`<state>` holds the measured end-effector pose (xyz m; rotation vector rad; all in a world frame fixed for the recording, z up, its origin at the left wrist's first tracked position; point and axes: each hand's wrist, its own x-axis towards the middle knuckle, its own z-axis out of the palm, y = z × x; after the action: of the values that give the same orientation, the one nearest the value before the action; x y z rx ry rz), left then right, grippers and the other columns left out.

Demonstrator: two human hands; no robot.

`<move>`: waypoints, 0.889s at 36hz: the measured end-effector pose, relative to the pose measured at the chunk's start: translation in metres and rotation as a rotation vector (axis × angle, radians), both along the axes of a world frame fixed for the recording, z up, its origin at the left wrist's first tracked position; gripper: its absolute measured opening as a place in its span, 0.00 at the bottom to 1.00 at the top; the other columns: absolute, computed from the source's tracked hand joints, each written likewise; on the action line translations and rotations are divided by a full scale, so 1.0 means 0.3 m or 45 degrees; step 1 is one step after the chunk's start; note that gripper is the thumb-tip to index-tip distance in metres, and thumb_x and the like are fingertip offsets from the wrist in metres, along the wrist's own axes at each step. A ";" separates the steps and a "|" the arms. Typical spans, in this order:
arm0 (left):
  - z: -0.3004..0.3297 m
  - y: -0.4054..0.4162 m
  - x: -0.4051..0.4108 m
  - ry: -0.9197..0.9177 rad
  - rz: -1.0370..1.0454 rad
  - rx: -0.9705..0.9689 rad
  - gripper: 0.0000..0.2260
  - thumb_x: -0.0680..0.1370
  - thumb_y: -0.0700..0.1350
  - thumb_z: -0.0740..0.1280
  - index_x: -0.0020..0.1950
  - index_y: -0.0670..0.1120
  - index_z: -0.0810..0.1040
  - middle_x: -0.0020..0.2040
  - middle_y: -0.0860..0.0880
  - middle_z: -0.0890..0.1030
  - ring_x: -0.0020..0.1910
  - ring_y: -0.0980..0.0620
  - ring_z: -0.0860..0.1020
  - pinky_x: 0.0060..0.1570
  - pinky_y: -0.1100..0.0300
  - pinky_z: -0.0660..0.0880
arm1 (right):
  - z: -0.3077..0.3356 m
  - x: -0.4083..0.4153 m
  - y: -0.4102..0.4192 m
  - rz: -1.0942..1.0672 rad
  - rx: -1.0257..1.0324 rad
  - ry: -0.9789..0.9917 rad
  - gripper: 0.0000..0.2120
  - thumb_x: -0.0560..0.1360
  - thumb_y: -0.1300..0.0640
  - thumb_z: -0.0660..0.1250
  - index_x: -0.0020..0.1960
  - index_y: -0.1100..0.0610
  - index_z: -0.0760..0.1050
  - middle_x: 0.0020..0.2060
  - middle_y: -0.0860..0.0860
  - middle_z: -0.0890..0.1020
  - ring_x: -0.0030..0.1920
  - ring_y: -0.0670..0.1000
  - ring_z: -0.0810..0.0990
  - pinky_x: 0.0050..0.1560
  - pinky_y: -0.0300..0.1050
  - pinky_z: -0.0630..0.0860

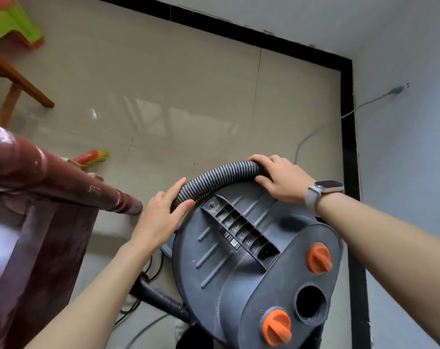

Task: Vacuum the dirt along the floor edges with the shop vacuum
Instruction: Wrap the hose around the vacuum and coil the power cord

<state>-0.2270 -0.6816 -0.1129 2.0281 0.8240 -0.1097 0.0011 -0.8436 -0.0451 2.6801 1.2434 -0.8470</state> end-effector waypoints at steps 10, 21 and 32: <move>-0.025 -0.018 0.078 -0.140 0.006 -0.071 0.21 0.81 0.60 0.51 0.73 0.63 0.49 0.57 0.48 0.64 0.63 0.45 0.67 0.70 0.49 0.60 | -0.006 -0.084 0.182 0.161 -0.027 0.058 0.27 0.73 0.30 0.56 0.69 0.37 0.65 0.61 0.51 0.73 0.65 0.57 0.69 0.65 0.56 0.65; -0.051 -0.018 -0.015 -0.306 0.075 0.066 0.24 0.75 0.53 0.66 0.70 0.52 0.68 0.52 0.49 0.80 0.50 0.48 0.78 0.55 0.54 0.74 | -0.049 -0.060 0.246 0.352 -0.146 -0.020 0.25 0.76 0.33 0.58 0.70 0.40 0.65 0.63 0.53 0.72 0.66 0.57 0.68 0.70 0.58 0.56; -0.044 -0.111 0.036 -0.308 0.250 -0.009 0.17 0.73 0.47 0.68 0.61 0.45 0.81 0.60 0.51 0.73 0.59 0.55 0.71 0.63 0.68 0.62 | -0.161 0.049 0.176 0.192 -0.258 0.366 0.23 0.78 0.43 0.63 0.71 0.43 0.66 0.68 0.49 0.71 0.70 0.52 0.67 0.69 0.60 0.62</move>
<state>-0.2163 -0.7149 -0.1260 1.8965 0.8604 0.2385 0.0159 -0.7909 -0.0933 2.3346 1.3110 -1.2920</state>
